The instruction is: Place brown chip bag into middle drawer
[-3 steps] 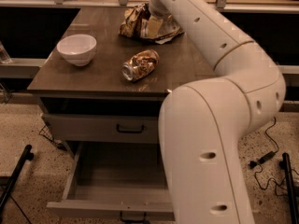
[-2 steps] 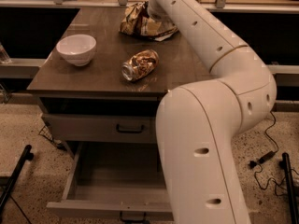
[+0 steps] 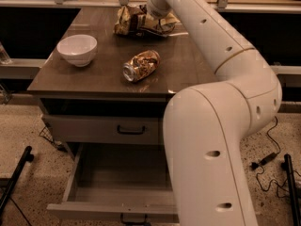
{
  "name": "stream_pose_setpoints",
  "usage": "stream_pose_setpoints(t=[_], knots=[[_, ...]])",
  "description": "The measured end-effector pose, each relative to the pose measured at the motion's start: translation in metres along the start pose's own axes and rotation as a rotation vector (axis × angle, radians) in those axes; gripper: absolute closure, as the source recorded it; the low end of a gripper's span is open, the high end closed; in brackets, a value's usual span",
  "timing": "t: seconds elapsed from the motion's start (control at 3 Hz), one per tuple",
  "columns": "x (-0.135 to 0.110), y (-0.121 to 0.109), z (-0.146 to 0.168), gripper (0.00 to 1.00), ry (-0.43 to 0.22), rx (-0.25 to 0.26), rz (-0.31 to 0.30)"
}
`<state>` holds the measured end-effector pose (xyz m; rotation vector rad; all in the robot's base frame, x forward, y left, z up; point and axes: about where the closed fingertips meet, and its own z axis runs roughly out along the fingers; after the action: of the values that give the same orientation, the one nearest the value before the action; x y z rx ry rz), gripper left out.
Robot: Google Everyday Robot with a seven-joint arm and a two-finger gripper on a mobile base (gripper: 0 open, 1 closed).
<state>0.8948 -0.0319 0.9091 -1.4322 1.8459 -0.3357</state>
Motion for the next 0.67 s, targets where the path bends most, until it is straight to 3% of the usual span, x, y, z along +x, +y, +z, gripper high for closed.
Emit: stream_pose_setpoints(t=[0.33, 0.67], knots=[[-0.024, -0.006, -0.026, 1.00, -0.118, -0.009, 0.005], [-0.044, -0.020, -0.059, 1.00, -0.220, 0.003, 0.011]])
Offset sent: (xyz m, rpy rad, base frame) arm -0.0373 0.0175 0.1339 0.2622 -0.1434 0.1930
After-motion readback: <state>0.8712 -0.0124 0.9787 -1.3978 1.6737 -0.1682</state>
